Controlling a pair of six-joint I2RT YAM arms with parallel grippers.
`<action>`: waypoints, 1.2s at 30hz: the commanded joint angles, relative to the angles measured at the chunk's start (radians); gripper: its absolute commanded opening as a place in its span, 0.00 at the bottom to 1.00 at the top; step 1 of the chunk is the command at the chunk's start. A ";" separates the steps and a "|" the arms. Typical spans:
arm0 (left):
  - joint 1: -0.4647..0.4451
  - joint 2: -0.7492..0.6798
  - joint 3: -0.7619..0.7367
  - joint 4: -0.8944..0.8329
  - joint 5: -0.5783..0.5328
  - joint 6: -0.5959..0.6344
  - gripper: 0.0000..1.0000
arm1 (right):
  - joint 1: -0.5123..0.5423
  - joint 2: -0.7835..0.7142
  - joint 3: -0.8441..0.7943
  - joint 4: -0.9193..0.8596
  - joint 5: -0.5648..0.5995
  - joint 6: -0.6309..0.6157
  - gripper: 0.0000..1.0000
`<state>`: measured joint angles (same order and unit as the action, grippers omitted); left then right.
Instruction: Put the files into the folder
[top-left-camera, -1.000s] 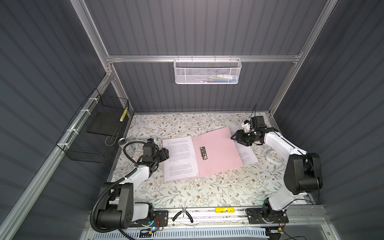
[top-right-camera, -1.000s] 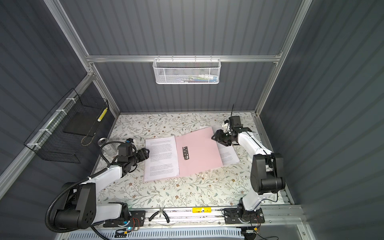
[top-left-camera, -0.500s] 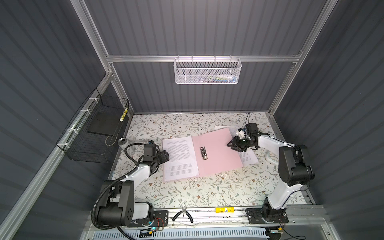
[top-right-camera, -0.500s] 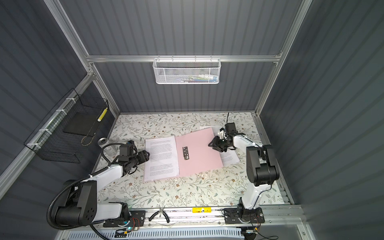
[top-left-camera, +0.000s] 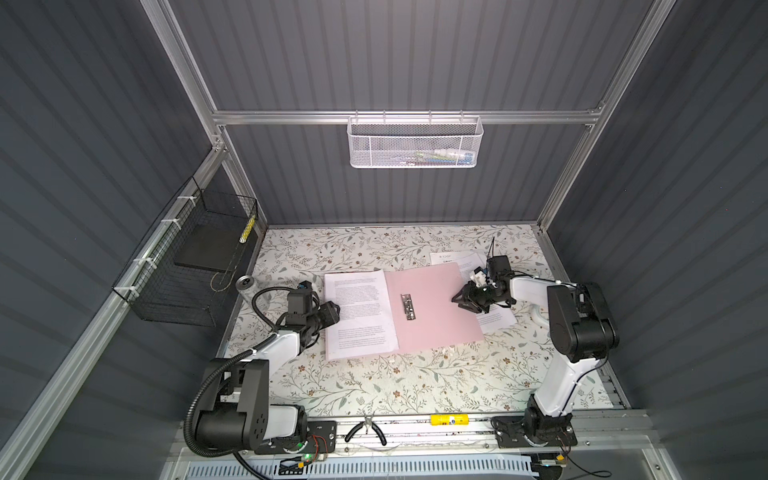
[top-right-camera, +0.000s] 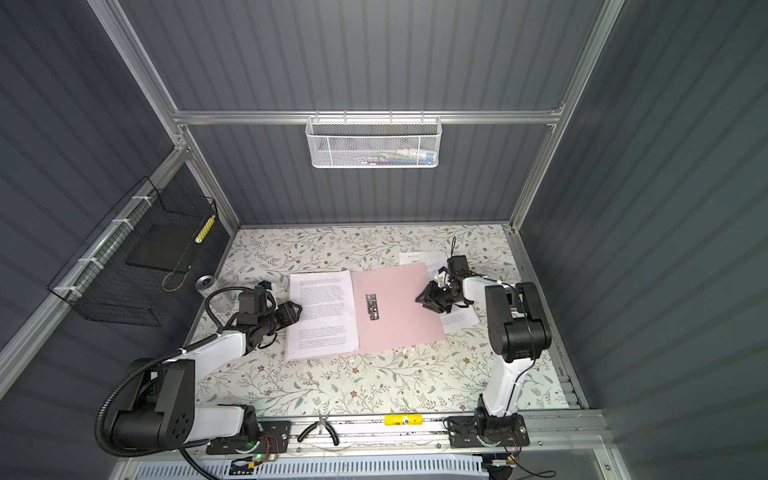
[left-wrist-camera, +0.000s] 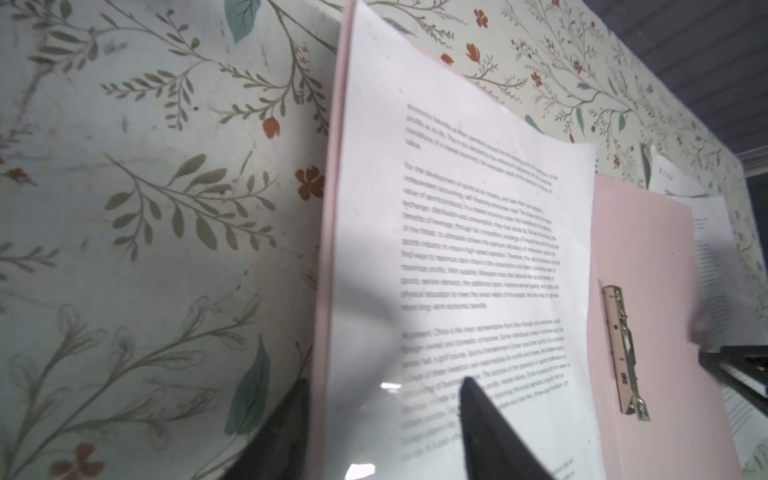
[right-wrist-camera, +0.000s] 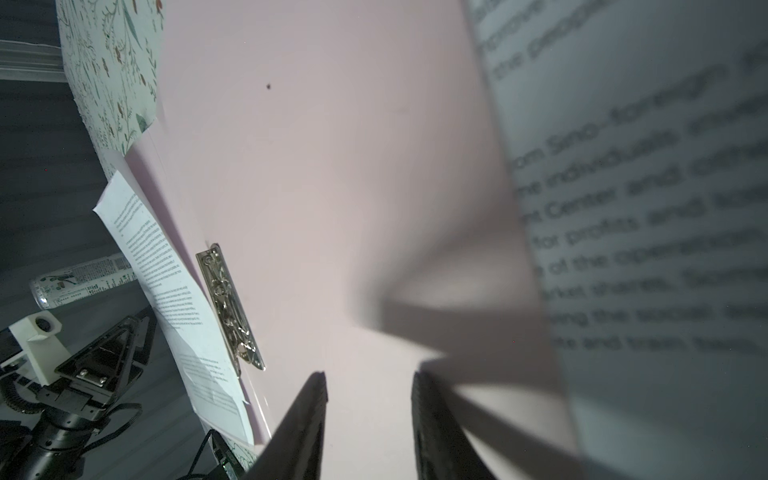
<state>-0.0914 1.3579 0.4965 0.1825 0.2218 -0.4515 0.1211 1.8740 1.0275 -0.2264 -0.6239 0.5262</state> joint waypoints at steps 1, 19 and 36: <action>0.010 0.026 -0.023 0.129 0.177 -0.039 0.46 | 0.006 0.018 -0.026 0.018 -0.010 0.020 0.38; 0.022 0.003 0.019 0.084 0.220 -0.004 0.23 | 0.035 0.036 -0.018 0.043 -0.014 0.049 0.36; 0.023 -0.095 0.198 -0.238 0.152 0.109 0.00 | 0.172 -0.030 0.125 -0.052 0.031 0.036 0.37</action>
<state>-0.0704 1.2819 0.6373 0.0692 0.4072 -0.3992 0.2584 1.8824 1.1091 -0.2237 -0.6220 0.5827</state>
